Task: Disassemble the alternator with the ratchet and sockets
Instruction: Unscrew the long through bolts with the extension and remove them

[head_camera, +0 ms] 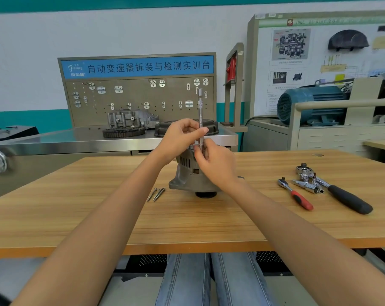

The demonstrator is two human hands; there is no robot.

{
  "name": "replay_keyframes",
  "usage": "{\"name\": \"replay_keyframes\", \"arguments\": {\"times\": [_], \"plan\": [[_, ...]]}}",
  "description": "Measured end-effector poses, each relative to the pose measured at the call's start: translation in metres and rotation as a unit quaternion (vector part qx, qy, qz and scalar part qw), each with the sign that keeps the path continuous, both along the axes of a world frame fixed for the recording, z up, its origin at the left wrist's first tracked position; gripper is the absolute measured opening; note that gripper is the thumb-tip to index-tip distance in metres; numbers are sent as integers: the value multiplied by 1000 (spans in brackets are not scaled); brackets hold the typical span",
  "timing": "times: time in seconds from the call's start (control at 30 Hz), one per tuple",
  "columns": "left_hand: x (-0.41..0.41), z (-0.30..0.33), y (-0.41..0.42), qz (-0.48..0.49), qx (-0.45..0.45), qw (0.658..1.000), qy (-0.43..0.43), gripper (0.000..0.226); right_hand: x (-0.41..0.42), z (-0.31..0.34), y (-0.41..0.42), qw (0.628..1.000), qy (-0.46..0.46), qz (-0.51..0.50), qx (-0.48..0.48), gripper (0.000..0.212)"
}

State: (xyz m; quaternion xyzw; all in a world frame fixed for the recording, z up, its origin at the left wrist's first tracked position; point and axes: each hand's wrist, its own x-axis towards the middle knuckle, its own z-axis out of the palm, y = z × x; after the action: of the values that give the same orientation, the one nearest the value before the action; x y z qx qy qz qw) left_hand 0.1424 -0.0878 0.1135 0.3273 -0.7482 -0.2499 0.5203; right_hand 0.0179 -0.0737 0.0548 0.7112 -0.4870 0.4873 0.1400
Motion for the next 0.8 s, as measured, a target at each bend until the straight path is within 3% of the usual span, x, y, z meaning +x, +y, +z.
{"name": "replay_keyframes", "arguments": {"times": [0.43, 0.57, 0.8], "plan": [[2, 2, 5, -13, -5, 1000, -7, 12, 3, 4, 0, 1000, -7, -16, 15, 20], [1, 1, 2, -8, -6, 1000, -3, 14, 8, 12, 3, 997, 30, -74, 23, 36], [-1, 0, 1, 6, -4, 1000, 11, 20, 12, 15, 4, 990, 75, -122, 10, 38]]}}
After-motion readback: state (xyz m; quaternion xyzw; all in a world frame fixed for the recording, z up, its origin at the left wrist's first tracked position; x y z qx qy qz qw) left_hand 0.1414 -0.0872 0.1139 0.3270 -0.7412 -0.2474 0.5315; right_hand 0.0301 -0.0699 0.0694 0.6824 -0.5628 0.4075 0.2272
